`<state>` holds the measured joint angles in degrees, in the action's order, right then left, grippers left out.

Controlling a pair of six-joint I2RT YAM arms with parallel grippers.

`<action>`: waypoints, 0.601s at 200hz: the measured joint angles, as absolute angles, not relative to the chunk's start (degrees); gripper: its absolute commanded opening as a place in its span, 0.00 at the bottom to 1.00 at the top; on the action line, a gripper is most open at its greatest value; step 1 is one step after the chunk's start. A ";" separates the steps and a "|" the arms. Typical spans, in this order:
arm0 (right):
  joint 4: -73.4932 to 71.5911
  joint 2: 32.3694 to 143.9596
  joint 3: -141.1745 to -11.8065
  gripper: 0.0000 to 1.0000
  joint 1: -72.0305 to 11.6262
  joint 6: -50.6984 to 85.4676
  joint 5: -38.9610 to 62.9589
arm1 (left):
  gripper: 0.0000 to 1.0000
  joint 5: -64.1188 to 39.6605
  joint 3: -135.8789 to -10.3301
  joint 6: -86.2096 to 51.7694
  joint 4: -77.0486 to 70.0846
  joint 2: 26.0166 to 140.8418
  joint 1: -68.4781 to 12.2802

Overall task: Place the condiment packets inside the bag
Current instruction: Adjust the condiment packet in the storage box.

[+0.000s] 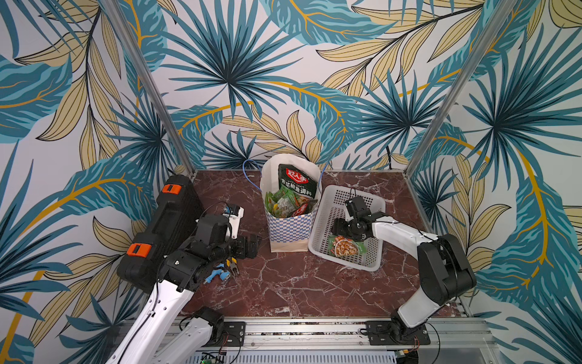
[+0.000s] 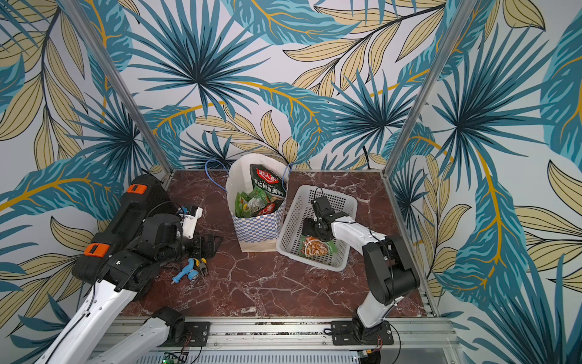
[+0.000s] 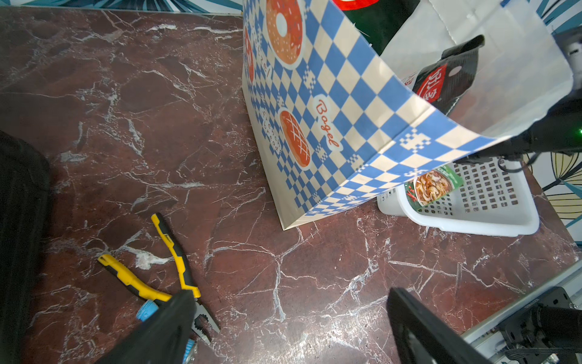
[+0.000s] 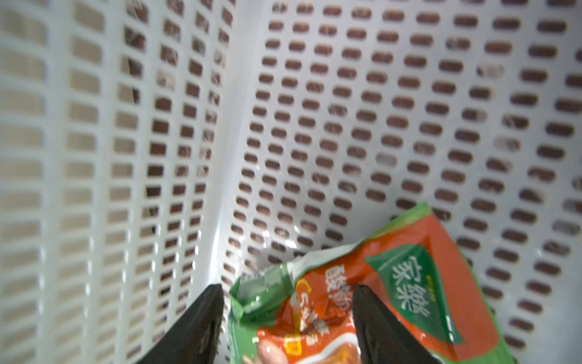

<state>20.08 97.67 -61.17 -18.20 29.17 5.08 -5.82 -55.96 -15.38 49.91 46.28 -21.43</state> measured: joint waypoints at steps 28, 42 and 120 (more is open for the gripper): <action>20.47 97.36 -62.78 0.70 -17.23 27.46 5.08 | 1.00 -5.85 -55.96 -15.38 49.91 46.28 -21.43; 21.54 95.29 -62.81 0.70 -17.23 26.63 3.97 | 1.00 -5.87 -55.96 -15.38 49.91 46.28 -21.43; 30.74 87.90 -61.21 0.67 -15.05 24.16 -4.97 | 1.00 -6.66 -55.96 -15.38 49.89 46.92 -21.43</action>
